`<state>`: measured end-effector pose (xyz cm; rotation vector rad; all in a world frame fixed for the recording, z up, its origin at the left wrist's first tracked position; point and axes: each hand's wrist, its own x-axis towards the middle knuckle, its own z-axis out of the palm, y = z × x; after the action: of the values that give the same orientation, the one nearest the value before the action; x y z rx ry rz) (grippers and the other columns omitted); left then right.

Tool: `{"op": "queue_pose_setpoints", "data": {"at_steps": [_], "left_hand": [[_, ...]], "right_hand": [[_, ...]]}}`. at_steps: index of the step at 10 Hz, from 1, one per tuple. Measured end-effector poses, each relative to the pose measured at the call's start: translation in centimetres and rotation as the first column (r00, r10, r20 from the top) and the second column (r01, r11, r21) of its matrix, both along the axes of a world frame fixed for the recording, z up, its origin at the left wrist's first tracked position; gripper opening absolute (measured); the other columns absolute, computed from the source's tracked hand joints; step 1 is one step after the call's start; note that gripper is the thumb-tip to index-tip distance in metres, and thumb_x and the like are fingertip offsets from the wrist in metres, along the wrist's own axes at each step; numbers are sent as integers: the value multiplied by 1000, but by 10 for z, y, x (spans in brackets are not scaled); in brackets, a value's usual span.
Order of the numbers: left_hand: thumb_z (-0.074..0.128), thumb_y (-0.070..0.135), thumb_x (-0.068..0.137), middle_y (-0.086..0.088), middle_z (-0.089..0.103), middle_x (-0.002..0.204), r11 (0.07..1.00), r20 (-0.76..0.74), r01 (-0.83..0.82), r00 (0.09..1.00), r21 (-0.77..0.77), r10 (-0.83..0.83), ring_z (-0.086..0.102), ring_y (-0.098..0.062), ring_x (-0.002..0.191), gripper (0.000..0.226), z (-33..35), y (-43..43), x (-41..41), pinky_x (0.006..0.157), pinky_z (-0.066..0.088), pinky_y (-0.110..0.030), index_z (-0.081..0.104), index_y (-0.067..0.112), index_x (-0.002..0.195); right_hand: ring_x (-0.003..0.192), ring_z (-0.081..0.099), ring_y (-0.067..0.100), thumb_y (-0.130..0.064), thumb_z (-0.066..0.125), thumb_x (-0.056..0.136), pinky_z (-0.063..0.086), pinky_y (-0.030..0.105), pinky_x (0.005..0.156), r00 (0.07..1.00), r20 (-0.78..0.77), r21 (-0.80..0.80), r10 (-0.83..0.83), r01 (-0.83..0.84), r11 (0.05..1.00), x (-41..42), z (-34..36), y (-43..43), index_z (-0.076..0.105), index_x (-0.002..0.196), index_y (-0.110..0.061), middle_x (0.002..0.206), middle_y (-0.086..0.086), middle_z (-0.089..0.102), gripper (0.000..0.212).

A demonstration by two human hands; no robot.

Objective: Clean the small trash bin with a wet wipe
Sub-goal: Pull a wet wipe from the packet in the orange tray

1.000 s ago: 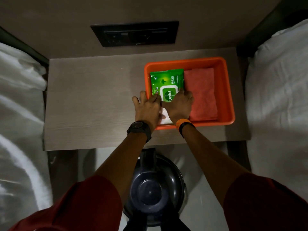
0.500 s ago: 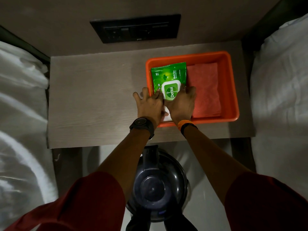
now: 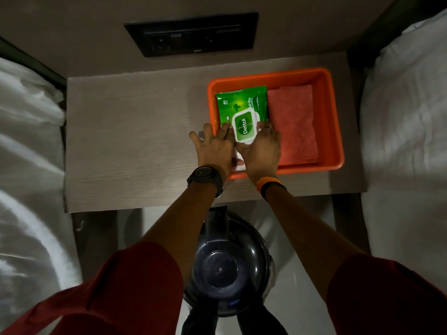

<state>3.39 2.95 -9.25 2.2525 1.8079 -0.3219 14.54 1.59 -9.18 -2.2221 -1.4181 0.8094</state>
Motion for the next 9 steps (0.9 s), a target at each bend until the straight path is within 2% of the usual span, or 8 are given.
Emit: {"op": "queue_pose_setpoints", "data": {"at_steps": [2,3,4,5,6,7,8,9], "left_hand": [[75,42,81,-3,41,155,992,112,-54,991,-118,67,38,-37,132,84,12,0,3,103,32,-57,34,18,150],[64,33,89,-6,52,145,942,358,-168,894,-290,269,46,-35,127,71,15,3,-3,103,32,-51,31,23,151],[40,52,95,-3,64,132,797,595,-383,531,-466,603,58,-32,122,51,22,13,-6,111,35,-56,41,34,143],[38,64,94,-2,67,130,820,589,-358,573,-446,570,61,-32,120,54,28,13,-2,109,41,-55,49,33,137],[44,53,99,-5,73,110,838,578,-371,607,-400,545,67,-30,103,40,27,19,-1,99,50,-49,63,25,120],[44,45,101,-8,74,101,834,593,-384,587,-395,551,69,-28,93,31,24,19,-1,94,54,-47,64,22,104],[41,40,104,-9,74,104,833,616,-375,561,-407,553,69,-26,93,27,18,17,-5,95,55,-47,64,26,108],[39,40,105,-7,73,105,841,612,-365,578,-399,540,68,-24,96,35,16,16,-6,97,54,-48,64,22,122]], "right_hand": [[129,52,41,-16,71,86,46,48,103,998,-37,51,57,-55,997,4,3,-9,53,135,-4,139,22,54,53],[132,51,37,-6,67,86,48,48,106,993,-56,109,102,-95,989,5,10,-17,53,137,-9,145,18,51,54],[143,38,33,7,55,83,44,45,110,974,20,104,224,-224,969,8,13,-24,50,144,-18,156,15,39,67],[144,35,32,11,51,80,48,41,103,947,106,77,303,-312,947,12,11,-28,51,145,-23,157,12,37,74],[135,45,29,9,49,85,53,38,91,943,126,88,308,-320,943,21,5,-21,60,137,-21,150,11,43,62],[126,52,26,-4,50,95,54,39,93,965,100,103,242,-252,962,25,3,-9,63,134,-18,141,11,49,43],[122,54,27,-29,62,96,50,39,98,972,88,18,220,-222,975,27,2,14,61,135,-16,132,11,53,41],[122,53,30,-35,68,91,49,41,95,958,131,-70,257,-249,966,26,1,24,63,133,-18,132,11,52,45]]}}
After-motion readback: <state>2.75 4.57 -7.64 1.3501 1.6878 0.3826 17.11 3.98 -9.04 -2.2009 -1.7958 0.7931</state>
